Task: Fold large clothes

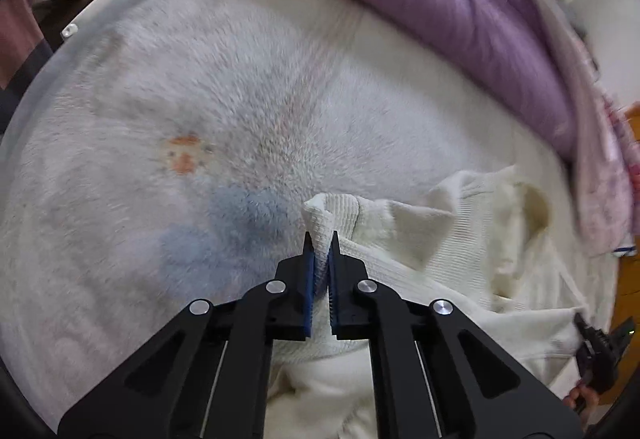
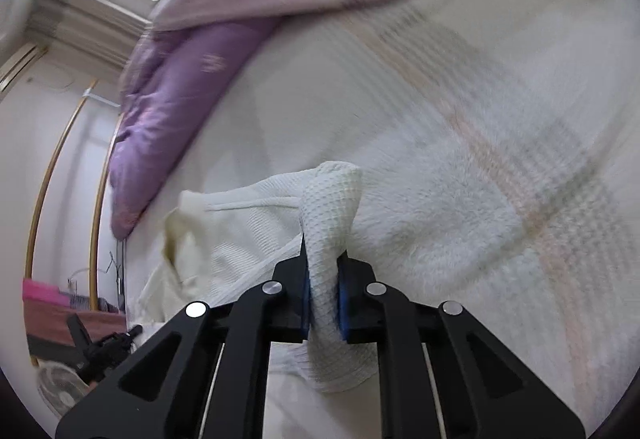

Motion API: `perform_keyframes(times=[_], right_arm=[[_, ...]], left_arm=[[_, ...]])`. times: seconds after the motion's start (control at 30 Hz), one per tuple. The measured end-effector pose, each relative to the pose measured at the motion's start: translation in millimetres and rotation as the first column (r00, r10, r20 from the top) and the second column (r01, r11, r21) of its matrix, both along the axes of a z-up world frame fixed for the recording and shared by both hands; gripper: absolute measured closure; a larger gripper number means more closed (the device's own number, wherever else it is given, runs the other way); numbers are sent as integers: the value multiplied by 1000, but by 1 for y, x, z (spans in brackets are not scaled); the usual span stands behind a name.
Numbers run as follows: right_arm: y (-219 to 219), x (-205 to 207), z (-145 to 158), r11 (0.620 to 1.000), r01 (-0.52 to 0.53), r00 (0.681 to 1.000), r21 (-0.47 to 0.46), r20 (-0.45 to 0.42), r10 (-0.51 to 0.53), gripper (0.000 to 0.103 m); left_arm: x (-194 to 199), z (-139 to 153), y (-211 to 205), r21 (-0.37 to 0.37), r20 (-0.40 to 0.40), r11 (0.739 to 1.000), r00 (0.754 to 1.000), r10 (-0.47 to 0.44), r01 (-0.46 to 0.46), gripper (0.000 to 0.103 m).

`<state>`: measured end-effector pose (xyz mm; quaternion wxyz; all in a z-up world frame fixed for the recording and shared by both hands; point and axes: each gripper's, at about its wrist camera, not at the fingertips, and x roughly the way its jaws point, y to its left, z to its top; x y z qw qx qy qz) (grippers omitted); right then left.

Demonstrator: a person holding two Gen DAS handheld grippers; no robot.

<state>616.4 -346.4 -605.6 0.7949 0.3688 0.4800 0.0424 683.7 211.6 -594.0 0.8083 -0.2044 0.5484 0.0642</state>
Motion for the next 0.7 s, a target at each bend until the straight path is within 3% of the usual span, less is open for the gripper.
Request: perform_keyframes(times=[0.23, 0.37, 0.5, 0.6, 0.7], right_arm=[[12, -62, 78, 997, -78, 989, -7, 129, 79, 96], [17, -116, 109, 994, -109, 984, -22, 140, 111, 96], [16, -184, 119, 992, -123, 989, -31, 73, 125, 96], [15, -239, 108, 993, -119, 993, -16, -11, 119, 96], [18, -287, 77, 992, -103, 980, -67, -178, 90, 88]], left_arm=[[-83, 68, 10, -21, 82, 1000, 996, -21, 23, 98], [-149, 93, 20, -36, 99, 999, 995, 10, -6, 98], [-215, 100, 31, -48, 44, 998, 998, 41, -39, 98], [-275, 86, 38, -44, -44, 996, 996, 81, -83, 98], [-324, 67, 43, -87, -109, 983, 982, 152, -162, 93]])
